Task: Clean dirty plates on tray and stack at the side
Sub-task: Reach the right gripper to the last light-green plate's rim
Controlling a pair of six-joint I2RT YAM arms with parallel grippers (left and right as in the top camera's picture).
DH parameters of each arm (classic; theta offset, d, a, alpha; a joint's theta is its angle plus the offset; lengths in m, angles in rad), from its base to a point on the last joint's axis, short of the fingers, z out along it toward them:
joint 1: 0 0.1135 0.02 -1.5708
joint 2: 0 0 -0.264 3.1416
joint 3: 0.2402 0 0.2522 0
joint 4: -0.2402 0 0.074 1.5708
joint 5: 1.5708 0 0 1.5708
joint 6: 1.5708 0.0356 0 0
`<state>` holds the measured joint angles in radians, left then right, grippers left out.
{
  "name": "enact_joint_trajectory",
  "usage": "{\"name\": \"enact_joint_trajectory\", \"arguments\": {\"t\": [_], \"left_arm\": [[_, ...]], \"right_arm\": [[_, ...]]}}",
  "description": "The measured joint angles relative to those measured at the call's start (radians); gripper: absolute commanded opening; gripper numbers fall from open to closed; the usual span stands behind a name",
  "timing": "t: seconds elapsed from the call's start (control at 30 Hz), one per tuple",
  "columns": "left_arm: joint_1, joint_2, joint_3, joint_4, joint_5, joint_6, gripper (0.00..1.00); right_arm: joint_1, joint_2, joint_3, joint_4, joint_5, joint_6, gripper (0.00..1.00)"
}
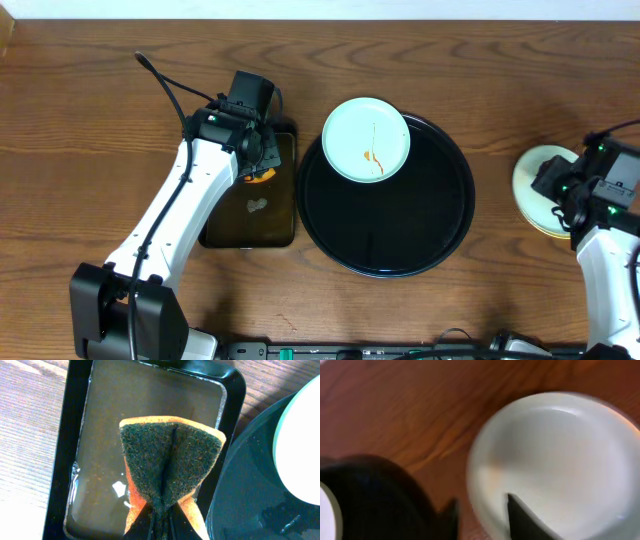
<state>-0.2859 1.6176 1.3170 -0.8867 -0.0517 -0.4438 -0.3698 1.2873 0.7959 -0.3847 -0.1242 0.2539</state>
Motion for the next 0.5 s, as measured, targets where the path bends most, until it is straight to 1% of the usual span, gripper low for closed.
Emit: {"name": "enact_joint_trajectory", "arguments": {"t": [0.07, 0.17, 0.2, 0.23, 0.27, 0.33, 0.4, 0.47, 0.5], "left_arm": [[0.000, 0.000, 0.000, 0.000, 0.000, 0.000, 0.07], [0.000, 0.000, 0.000, 0.000, 0.000, 0.000, 0.08], [0.000, 0.000, 0.000, 0.000, 0.000, 0.000, 0.08], [0.000, 0.000, 0.000, 0.000, 0.000, 0.000, 0.08], [0.000, 0.000, 0.000, 0.000, 0.000, 0.000, 0.08], [0.000, 0.000, 0.000, -0.001, 0.000, 0.000, 0.07], [0.000, 0.000, 0.000, 0.000, 0.000, 0.000, 0.08], [0.000, 0.000, 0.000, 0.000, 0.000, 0.000, 0.08], [0.000, 0.000, 0.000, -0.002, 0.000, 0.000, 0.08]], "right_arm": [[0.000, 0.018, 0.000, -0.015, -0.011, -0.005, 0.15], [0.002, 0.068, 0.000, -0.027, -0.067, -0.012, 0.20], [0.005, 0.077, 0.000, -0.026, -0.098, -0.018, 0.23], [0.013, 0.085, 0.000, -0.023, -0.130, -0.024, 0.29], [0.029, 0.089, 0.000, -0.012, -0.167, -0.032, 0.33], [0.080, 0.089, 0.003, 0.005, -0.219, -0.044, 0.40], [0.150, 0.089, 0.012, -0.001, -0.246, -0.063, 0.43], [0.260, 0.090, 0.056, -0.050, -0.262, -0.087, 0.47], [0.318, 0.092, 0.097, -0.083, -0.260, -0.100, 0.47]]}}
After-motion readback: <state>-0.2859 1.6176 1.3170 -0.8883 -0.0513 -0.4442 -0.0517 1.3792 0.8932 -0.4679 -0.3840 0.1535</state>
